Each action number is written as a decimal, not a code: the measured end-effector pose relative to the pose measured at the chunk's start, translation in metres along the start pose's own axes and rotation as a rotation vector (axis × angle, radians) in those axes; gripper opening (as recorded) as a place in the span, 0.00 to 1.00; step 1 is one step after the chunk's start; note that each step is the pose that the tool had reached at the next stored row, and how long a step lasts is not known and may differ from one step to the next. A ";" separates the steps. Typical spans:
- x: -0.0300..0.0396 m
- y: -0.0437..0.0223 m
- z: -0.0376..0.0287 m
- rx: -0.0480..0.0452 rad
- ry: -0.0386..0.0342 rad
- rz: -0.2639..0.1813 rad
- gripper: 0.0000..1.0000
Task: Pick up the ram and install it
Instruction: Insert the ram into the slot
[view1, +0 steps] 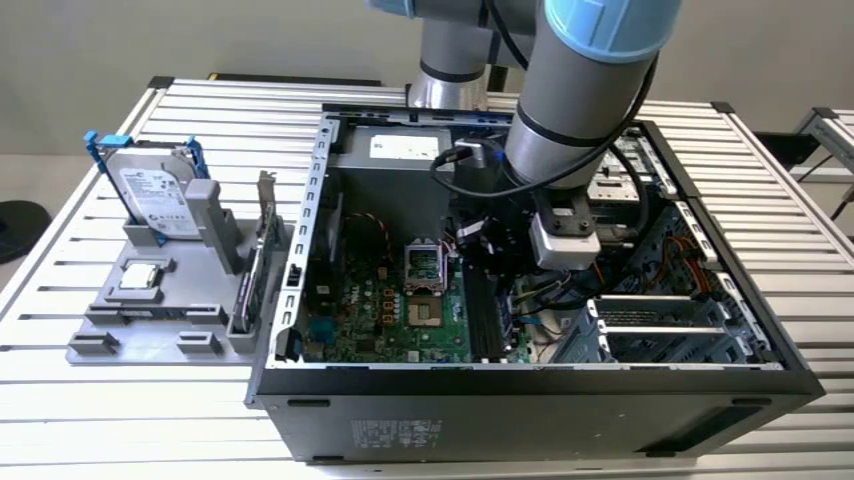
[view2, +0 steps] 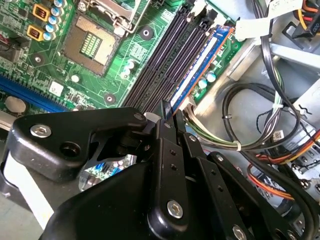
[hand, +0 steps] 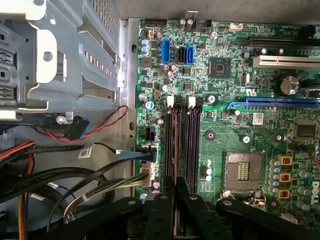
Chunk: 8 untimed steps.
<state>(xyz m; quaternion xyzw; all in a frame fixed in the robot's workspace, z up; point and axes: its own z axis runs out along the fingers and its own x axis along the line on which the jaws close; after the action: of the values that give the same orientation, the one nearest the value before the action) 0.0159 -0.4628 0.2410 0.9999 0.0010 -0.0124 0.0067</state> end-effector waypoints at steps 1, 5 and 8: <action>0.0007 0.0000 0.0008 0.0000 0.0000 0.000 0.00; 0.0033 0.0000 0.0041 -0.0001 0.0000 0.000 0.00; 0.0034 -0.0001 0.0079 -0.0002 0.0000 0.000 0.00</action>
<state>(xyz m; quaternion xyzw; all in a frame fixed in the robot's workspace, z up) 0.0191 -0.4628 0.2330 0.9999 0.0008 -0.0124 0.0068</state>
